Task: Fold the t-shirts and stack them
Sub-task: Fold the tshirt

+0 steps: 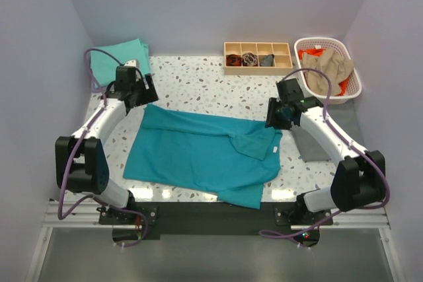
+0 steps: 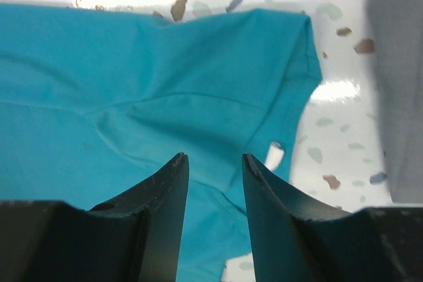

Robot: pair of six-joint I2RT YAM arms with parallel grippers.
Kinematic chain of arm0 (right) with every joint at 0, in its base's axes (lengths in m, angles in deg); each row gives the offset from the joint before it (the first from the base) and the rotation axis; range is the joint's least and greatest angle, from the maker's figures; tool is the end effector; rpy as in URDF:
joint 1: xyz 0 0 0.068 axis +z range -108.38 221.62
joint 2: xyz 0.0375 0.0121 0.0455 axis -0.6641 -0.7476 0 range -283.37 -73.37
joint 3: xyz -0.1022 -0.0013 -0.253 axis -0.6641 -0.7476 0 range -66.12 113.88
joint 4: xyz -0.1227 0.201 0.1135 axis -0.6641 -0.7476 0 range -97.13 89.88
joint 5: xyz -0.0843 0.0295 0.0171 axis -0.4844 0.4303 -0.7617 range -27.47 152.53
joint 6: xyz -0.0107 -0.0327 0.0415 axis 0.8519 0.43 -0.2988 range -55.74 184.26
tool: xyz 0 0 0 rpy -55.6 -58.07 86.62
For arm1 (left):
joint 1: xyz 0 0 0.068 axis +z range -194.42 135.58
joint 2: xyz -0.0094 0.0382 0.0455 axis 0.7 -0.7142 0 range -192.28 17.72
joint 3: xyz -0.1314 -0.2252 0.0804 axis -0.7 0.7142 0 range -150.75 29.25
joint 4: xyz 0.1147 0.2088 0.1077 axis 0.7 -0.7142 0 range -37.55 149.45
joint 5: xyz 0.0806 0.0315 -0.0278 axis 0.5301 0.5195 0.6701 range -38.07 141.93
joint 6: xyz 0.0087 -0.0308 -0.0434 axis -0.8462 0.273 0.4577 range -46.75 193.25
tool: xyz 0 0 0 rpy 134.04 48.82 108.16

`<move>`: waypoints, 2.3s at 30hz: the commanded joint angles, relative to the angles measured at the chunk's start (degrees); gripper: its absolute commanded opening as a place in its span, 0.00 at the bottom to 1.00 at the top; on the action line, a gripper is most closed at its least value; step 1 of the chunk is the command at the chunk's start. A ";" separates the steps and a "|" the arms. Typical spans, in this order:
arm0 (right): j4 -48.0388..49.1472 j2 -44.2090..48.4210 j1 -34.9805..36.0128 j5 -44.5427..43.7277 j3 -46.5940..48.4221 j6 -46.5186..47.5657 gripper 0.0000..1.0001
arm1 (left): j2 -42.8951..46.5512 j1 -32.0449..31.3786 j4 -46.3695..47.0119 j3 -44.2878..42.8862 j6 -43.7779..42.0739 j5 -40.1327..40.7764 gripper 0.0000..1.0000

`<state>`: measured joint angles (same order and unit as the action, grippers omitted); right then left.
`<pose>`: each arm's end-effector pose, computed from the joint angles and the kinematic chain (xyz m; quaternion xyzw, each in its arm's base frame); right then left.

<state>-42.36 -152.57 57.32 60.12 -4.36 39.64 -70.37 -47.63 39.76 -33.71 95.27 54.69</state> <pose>0.2676 0.0737 0.2621 0.0804 0.9616 0.0711 0.2525 0.3358 -0.0172 0.2503 -0.1599 0.9091 -0.0622 0.3796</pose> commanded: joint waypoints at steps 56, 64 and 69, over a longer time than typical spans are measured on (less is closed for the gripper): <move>13.68 -13.62 -0.67 10.14 6.18 8.71 0.44 | -2.88 -9.19 1.40 2.23 -1.28 1.11 0.82; 15.69 -16.68 -0.67 11.92 5.39 7.75 0.45 | -5.94 -10.42 10.01 1.61 0.04 -12.34 0.82; 14.73 -22.57 -0.59 10.06 8.02 7.05 0.44 | -10.34 -11.56 11.07 1.26 0.39 -12.69 0.81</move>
<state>-28.00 -171.78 56.82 70.85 0.47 47.22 -77.45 -58.29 47.24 -30.54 95.21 45.51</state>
